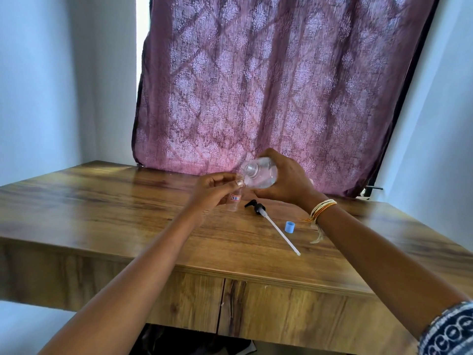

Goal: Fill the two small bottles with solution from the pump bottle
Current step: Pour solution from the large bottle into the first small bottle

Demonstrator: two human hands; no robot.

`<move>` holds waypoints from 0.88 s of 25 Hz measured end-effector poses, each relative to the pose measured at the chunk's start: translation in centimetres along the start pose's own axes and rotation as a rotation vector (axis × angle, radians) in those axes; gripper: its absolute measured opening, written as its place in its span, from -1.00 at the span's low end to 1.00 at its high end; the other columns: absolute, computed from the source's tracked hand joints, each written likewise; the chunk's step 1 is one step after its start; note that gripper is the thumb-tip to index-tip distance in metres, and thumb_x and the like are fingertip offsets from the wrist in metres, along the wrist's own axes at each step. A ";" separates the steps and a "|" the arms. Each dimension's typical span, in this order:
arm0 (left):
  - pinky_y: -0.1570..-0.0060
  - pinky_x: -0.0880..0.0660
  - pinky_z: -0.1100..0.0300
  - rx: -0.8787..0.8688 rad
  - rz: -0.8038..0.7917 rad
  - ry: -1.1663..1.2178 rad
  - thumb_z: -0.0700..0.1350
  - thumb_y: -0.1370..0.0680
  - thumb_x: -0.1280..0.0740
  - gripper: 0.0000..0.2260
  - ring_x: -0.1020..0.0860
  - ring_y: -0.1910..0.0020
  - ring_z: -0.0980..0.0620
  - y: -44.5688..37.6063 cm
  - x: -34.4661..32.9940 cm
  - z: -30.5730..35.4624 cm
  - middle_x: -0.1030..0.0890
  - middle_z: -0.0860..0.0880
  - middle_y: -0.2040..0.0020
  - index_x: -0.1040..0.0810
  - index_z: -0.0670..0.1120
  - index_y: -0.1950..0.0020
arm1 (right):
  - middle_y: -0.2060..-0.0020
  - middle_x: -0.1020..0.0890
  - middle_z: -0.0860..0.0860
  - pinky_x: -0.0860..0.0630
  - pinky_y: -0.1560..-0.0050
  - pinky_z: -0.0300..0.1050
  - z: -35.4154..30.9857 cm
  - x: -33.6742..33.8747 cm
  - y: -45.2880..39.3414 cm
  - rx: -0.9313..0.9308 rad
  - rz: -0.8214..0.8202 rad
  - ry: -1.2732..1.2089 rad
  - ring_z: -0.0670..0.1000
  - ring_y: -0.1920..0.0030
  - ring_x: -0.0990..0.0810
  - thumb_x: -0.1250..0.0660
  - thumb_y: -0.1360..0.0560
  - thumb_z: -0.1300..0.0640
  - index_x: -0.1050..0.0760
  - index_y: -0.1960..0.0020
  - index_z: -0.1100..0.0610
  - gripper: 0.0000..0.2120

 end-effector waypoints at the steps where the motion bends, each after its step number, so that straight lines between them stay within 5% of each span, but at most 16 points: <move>1: 0.22 -0.60 0.19 0.000 0.002 -0.002 -0.22 -0.50 -0.41 -0.86 -0.66 0.10 -0.08 0.0 0.0 0.0 -0.68 -0.23 0.02 -0.65 -0.13 -0.04 | 0.07 -0.68 -0.10 -0.58 0.21 -0.08 -0.1 0.1 0.0 0.009 0.006 0.014 -0.06 0.18 -0.63 -0.55 -0.19 -0.24 -0.37 -0.10 -0.10 -0.41; 14: 0.12 -0.61 0.08 0.003 0.006 -0.041 -0.14 -0.46 -0.46 -0.84 -0.69 0.03 -0.06 -0.6 0.3 -1.0 -0.72 -0.14 0.02 -0.69 -0.03 -0.03 | 0.15 -0.64 -0.03 -0.36 0.19 -0.23 -1.4 1.5 -0.4 0.152 0.028 0.144 0.01 0.22 -0.59 -0.35 -0.21 -0.34 -0.46 -0.08 0.02 -0.41; 22: 0.20 -0.61 0.14 0.014 -0.016 -0.053 -0.18 -0.47 -0.45 -0.85 -0.68 0.11 0.04 -0.8 -0.2 -1.1 -0.73 -0.06 0.08 -0.70 0.04 0.02 | 0.11 -0.64 -0.02 -0.53 0.17 -0.09 -1.3 1.5 -0.3 0.179 0.011 0.198 0.03 0.18 -0.60 -0.36 -0.25 -0.35 -0.47 -0.12 0.03 -0.40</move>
Point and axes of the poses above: each hand's wrist, its own y-axis away from the middle knuckle, its own x-axis out of the back of the hand, z = x × y, the point moved 7 cm from there along -y, towards the middle knuckle
